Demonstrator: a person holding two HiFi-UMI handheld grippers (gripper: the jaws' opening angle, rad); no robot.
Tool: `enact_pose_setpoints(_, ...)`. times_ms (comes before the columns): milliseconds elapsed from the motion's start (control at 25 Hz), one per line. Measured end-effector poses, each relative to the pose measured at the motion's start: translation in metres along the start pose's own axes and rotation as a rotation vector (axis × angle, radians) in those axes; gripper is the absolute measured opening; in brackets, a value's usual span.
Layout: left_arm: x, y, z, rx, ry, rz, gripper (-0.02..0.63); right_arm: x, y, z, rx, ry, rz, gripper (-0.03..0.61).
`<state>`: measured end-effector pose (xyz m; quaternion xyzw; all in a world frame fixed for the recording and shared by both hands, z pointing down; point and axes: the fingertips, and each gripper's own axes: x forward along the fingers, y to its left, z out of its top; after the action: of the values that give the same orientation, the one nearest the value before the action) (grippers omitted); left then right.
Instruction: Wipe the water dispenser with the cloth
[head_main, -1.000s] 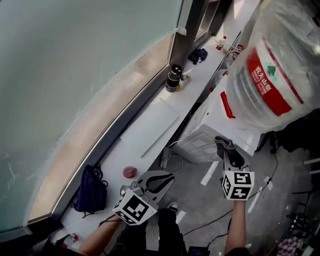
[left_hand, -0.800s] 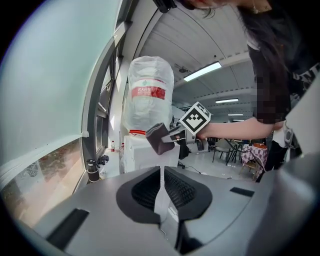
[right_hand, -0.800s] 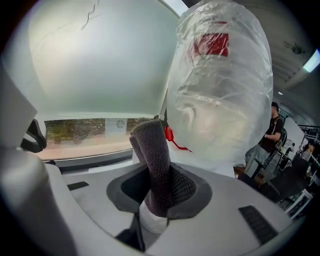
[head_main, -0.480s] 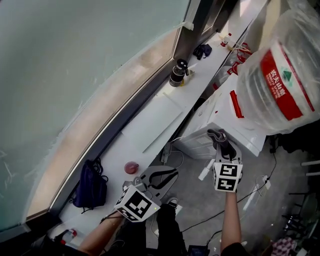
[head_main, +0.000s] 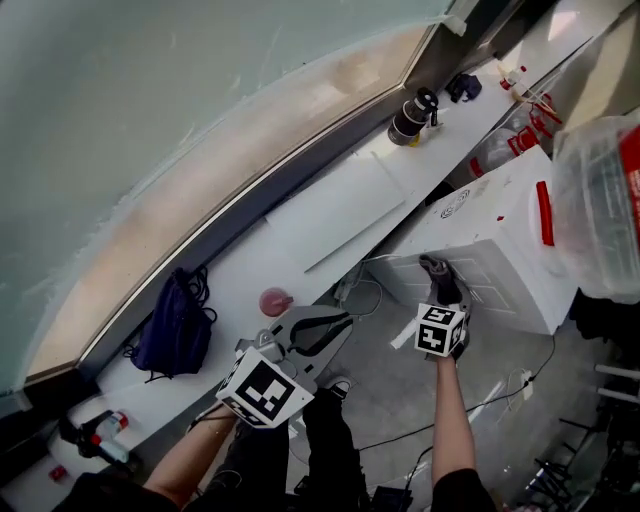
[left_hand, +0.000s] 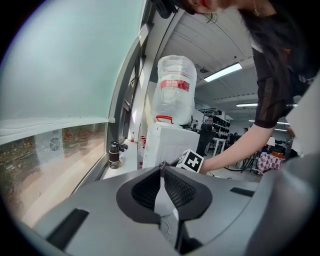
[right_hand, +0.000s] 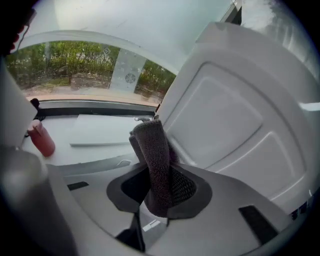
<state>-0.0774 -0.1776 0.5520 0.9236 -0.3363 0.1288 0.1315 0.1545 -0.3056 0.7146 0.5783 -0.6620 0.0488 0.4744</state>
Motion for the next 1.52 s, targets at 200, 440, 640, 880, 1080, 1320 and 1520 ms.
enact_pose_setpoints(200, -0.007, 0.006, -0.026, -0.051, 0.0, 0.065, 0.037, 0.048, 0.029, -0.043, -0.013, 0.101, 0.023, 0.103)
enact_pose_setpoints(440, -0.015, 0.005, -0.051, -0.069, 0.026, 0.1, 0.037, 0.093, 0.058, -0.088, 0.021, 0.243, 0.059, 0.103)
enact_pose_setpoints(640, -0.019, 0.003, -0.06, -0.057, 0.055, 0.103, 0.037, 0.092, 0.061, -0.093, 0.054, 0.254, 0.089, 0.103)
enact_pose_setpoints(880, -0.019, -0.009, -0.027, -0.034, 0.044, 0.066, 0.037, 0.022, 0.056, -0.052, 0.107, 0.118, 0.205, 0.103)
enact_pose_setpoints(1080, -0.029, -0.026, 0.01, 0.006, 0.04, 0.002, 0.037, -0.064, 0.044, -0.013, 0.17, 0.047, 0.285, 0.103)
enact_pose_setpoints(1320, -0.046, -0.038, 0.063, 0.058, 0.018, -0.076, 0.037, -0.179, 0.019, 0.051, 0.331, -0.074, 0.331, 0.103)
enact_pose_setpoints(1520, -0.067, -0.057, 0.096, 0.132, 0.006, -0.15, 0.037, -0.267, 0.004, 0.078, 0.425, -0.134, 0.314, 0.103)
